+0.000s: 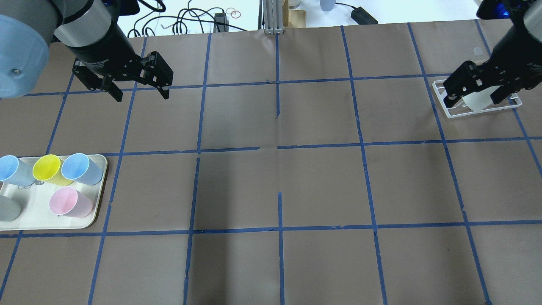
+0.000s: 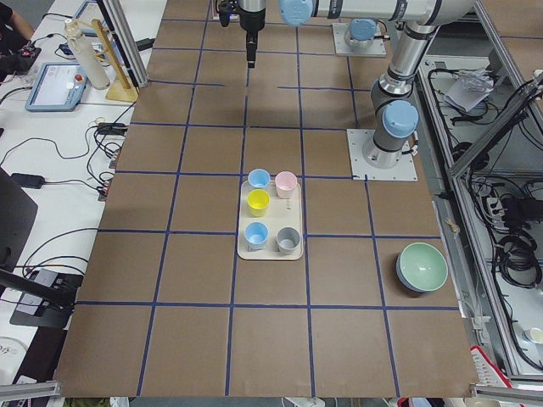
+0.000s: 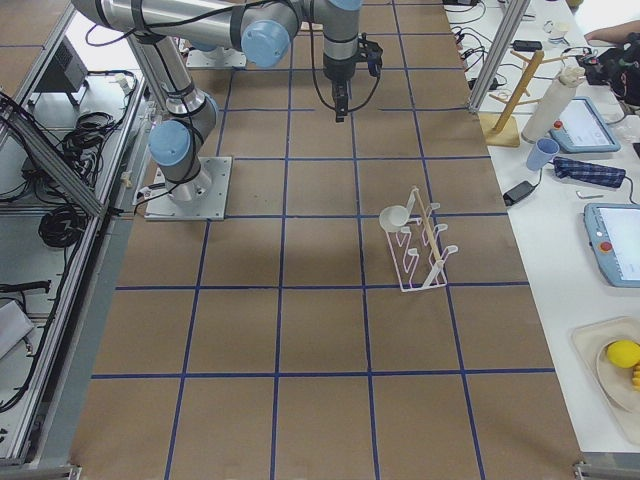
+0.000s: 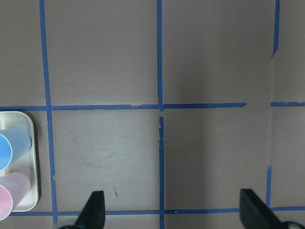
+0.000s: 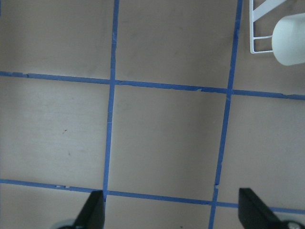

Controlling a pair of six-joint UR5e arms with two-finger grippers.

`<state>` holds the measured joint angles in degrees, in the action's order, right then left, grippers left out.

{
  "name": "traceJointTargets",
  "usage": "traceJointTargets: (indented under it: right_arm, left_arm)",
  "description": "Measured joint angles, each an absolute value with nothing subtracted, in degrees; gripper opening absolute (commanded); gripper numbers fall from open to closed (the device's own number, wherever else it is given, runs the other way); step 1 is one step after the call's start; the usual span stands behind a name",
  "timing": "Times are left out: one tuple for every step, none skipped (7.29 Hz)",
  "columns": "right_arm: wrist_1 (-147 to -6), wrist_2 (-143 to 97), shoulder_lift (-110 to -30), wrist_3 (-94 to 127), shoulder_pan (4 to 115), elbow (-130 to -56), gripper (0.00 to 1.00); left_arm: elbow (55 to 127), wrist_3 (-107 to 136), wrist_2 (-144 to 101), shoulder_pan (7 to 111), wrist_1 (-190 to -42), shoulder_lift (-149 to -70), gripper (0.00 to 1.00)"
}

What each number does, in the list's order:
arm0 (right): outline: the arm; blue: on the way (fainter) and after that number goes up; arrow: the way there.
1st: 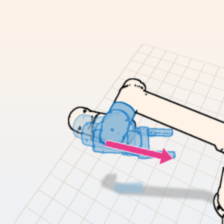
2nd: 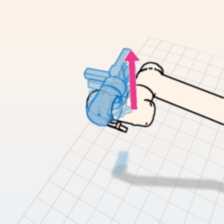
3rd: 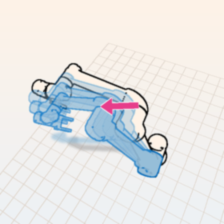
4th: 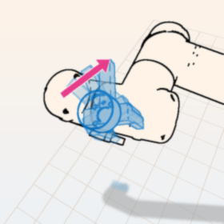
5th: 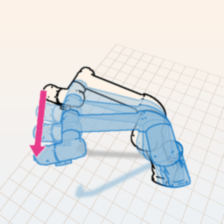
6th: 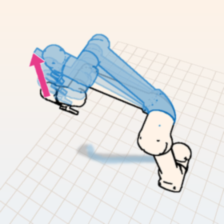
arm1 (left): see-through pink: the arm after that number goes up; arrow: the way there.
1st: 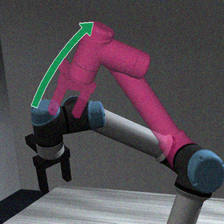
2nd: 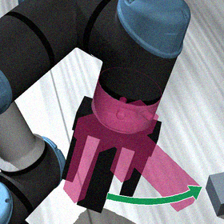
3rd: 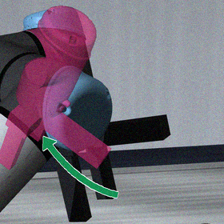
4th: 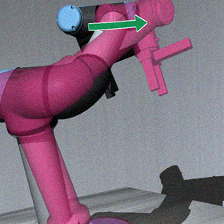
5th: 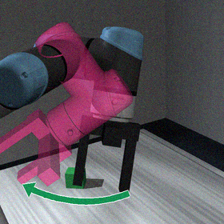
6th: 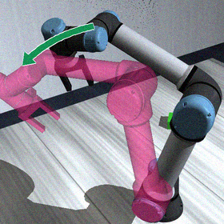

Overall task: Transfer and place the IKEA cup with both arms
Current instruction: 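Move the right gripper toward the white cup on the wire rack, then close the right gripper around the white cup on the rack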

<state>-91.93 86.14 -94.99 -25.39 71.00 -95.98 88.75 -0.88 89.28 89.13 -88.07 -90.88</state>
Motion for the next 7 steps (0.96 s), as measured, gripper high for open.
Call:
traceJointTargets:
  right_arm:
    - [-93.2,86.0,-94.1,-31.2,68.3,-96.0,1.00]
    - [-94.1,85.8,-93.4,-36.8,66.1,-96.0,1.00]
    - [-95.1,85.5,-92.2,-42.2,64.2,-96.0,1.00]
    - [-96.9,84.7,-90.4,-47.3,62.4,-96.0,1.00]
    - [-99.1,83.2,-88.1,-51.6,60.7,-95.9,1.00]
    - [-101.2,81.4,-85.8,-55.6,58.9,-95.9,1.00]
    - [-103.4,79.9,-83.9,-59.4,57.3,-95.8,1.00]
  left_arm:
    - [88.8,-0.9,89.3,89.1,-88.1,-90.9,1.00]
    - [88.8,-0.9,89.2,89.1,-88.1,-90.9,1.00]
    - [88.8,-0.9,89.2,89.1,-88.1,-90.9,1.00]
    - [88.8,-0.9,89.2,89.1,-88.1,-90.9,1.00]
    - [88.8,-0.9,89.2,89.1,-88.1,-90.9,1.00]
    - [88.8,-0.9,89.2,89.1,-88.1,-90.9,1.00]
    - [88.7,-0.9,89.2,89.1,-88.1,-90.9,1.00]
